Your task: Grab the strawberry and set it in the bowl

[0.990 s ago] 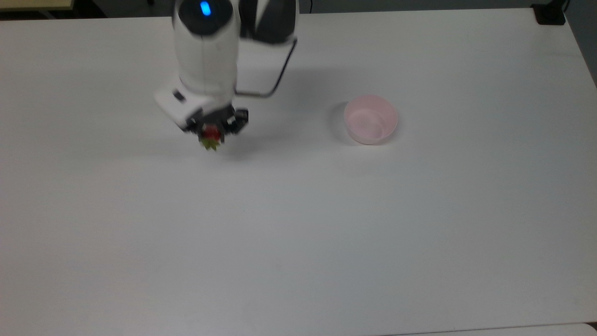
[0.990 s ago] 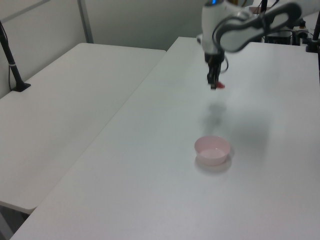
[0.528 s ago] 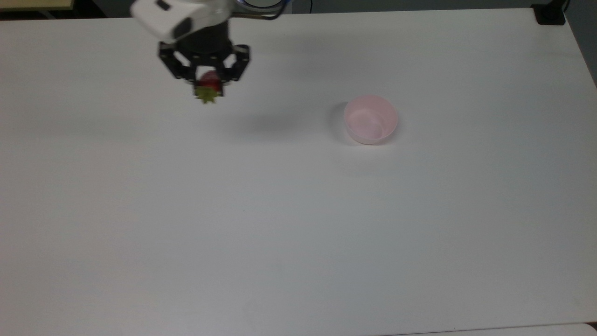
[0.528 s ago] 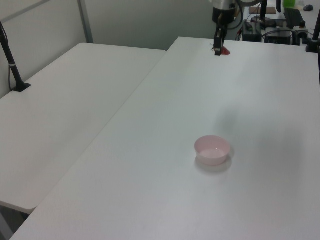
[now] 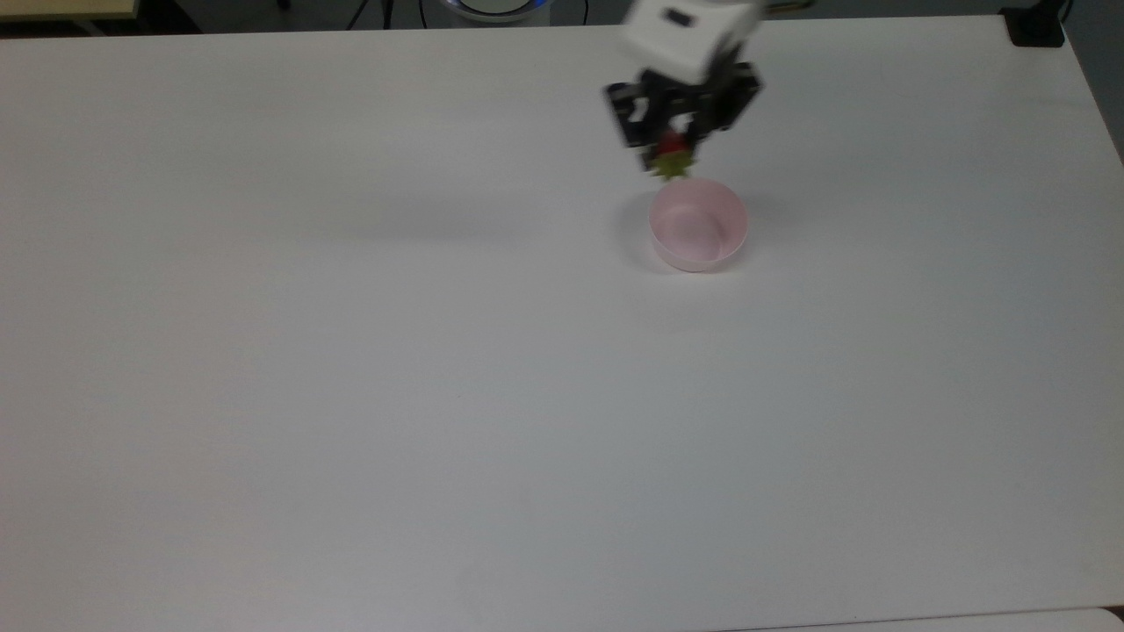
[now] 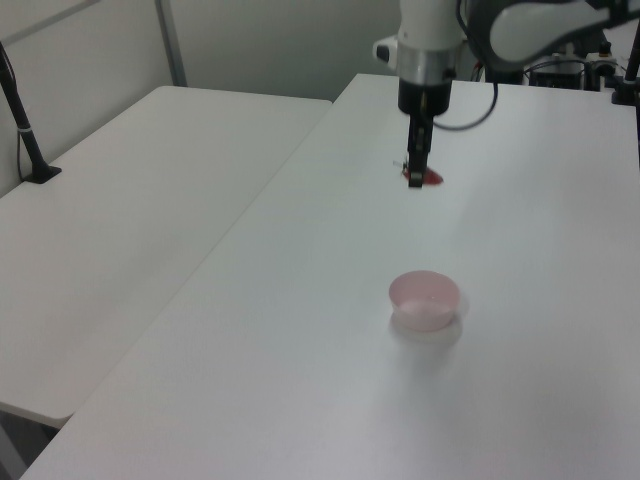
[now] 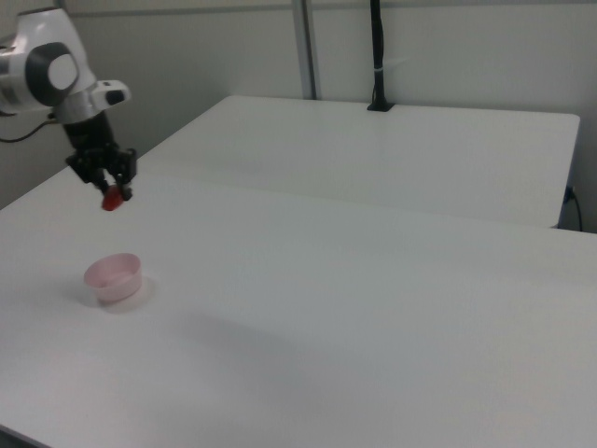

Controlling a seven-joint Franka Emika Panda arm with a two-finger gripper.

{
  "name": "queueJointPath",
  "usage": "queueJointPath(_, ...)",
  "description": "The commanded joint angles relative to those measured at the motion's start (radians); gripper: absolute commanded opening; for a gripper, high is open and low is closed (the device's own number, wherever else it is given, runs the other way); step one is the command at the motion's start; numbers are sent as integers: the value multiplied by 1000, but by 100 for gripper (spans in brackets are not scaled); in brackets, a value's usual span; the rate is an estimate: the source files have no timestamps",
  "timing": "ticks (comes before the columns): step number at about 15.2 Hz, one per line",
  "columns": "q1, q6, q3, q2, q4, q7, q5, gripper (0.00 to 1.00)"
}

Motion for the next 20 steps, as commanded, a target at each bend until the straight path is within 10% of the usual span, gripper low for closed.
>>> queueJointPath(1, 68, -5, -13, 7, -12, 29, 21, 25)
queueJointPath(9, 94, 138, 25, 174, -85, 81, 8, 28)
queueJointPath(10, 89, 138, 25, 176, -88, 80, 8, 38)
queueJointPath(12, 86, 141, 25, 178, -101, 86, 8, 99)
queueJointPath(20, -36, 48, 47, 38, -92, 190, -3, 100)
